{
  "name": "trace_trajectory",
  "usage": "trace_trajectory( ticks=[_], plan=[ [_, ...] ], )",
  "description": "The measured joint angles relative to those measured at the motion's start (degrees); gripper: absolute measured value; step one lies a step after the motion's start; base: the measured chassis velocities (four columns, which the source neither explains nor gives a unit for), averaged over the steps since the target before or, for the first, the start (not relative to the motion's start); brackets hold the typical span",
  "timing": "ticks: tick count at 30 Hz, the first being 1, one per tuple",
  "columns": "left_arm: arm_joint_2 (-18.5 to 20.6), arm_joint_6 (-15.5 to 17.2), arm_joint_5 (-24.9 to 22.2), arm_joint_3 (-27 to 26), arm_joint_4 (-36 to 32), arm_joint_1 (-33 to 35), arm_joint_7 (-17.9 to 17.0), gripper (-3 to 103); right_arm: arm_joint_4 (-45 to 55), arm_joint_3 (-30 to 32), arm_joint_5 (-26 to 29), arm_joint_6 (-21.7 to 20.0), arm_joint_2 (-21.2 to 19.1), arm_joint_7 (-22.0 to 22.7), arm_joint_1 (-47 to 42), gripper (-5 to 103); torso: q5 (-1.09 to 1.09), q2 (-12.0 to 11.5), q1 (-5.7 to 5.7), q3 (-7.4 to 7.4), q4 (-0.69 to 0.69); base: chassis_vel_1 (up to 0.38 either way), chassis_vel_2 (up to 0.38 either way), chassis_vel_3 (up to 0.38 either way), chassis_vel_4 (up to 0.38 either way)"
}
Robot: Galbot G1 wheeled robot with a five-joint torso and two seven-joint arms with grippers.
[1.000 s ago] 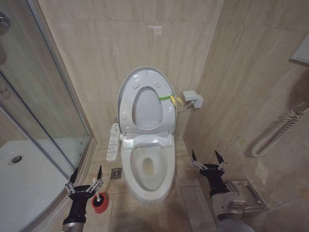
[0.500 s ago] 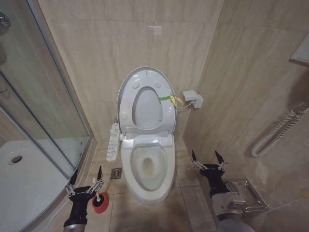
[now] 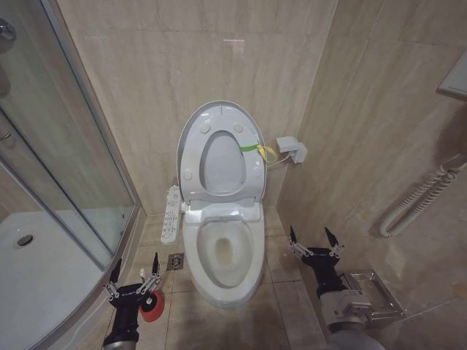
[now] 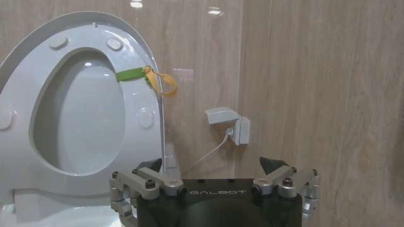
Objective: Open the toilet lid, clean the toilet bowl with a toilet brush, close the toilet lid, and flush.
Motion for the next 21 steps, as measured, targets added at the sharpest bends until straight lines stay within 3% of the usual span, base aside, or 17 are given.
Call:
trace_trajectory(
  ticks=[8, 21],
  plan=[
    [0.71, -0.19, 0.05, -0.71, 0.02, -0.09, 1.33, 98, 0.00, 0.00, 0.00, 0.00, 0.00, 0.00, 0.00, 100, 0.00, 0.00, 0.00, 0.00, 0.00, 0.000, 0.000, 0.000, 0.000],
    [1.92, -3.78, -0.06, -2.77, 0.91, 0.44, 3.79, 97, 0.00, 0.00, 0.00, 0.00, 0.00, 0.00, 0.00, 100, 0.00, 0.00, 0.00, 0.00, 0.00, 0.000, 0.000, 0.000, 0.000]
  ],
)
